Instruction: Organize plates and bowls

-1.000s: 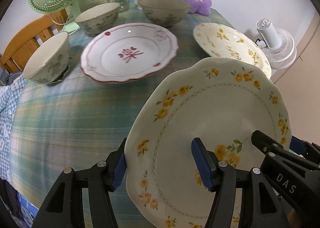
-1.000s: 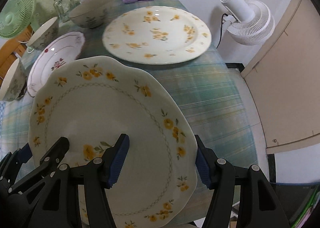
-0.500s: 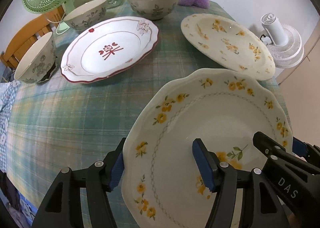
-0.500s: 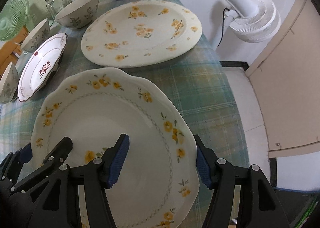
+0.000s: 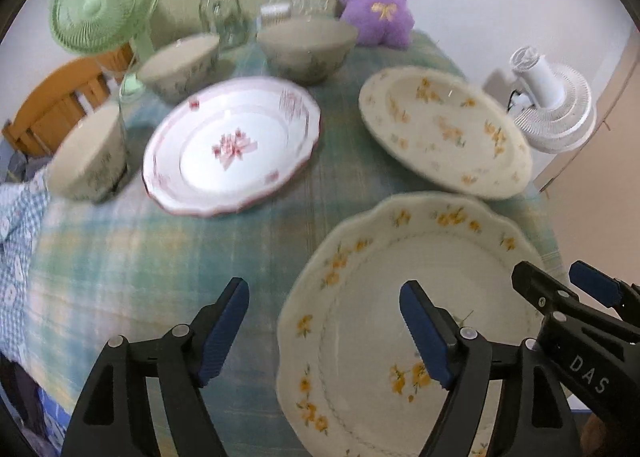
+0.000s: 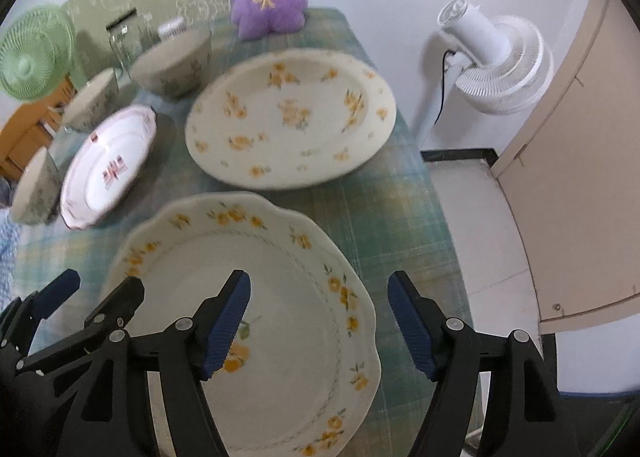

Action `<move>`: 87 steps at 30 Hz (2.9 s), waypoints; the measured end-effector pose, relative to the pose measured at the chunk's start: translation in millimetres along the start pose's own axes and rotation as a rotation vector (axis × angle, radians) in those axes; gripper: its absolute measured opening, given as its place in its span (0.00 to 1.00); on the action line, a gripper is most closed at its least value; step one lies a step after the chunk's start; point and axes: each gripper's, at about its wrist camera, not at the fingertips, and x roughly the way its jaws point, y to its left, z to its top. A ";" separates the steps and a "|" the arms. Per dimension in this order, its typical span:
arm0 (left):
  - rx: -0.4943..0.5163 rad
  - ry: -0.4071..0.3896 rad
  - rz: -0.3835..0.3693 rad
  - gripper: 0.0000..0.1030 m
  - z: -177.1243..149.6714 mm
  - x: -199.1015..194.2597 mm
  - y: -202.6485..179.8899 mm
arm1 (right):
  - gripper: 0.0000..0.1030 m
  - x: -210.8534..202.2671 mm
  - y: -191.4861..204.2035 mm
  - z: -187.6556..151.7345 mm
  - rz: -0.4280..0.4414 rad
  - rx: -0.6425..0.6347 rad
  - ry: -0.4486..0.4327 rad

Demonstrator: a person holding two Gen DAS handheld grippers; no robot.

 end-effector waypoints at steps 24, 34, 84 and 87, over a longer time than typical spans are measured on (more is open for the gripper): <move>-0.017 -0.095 0.005 0.78 99.6 20.9 -34.3 | 0.72 10.1 -27.3 102.2 0.018 0.009 -0.131; -0.051 -0.070 0.066 0.75 130.9 74.3 -53.0 | 0.72 64.0 -43.3 143.0 0.042 -0.034 -0.100; -0.020 -0.039 0.097 0.58 127.2 70.2 -54.3 | 0.62 83.1 -27.1 128.0 -0.052 0.034 0.002; -0.014 -0.048 0.097 0.58 119.7 61.2 -50.1 | 0.62 74.5 -22.2 117.0 -0.052 0.037 0.002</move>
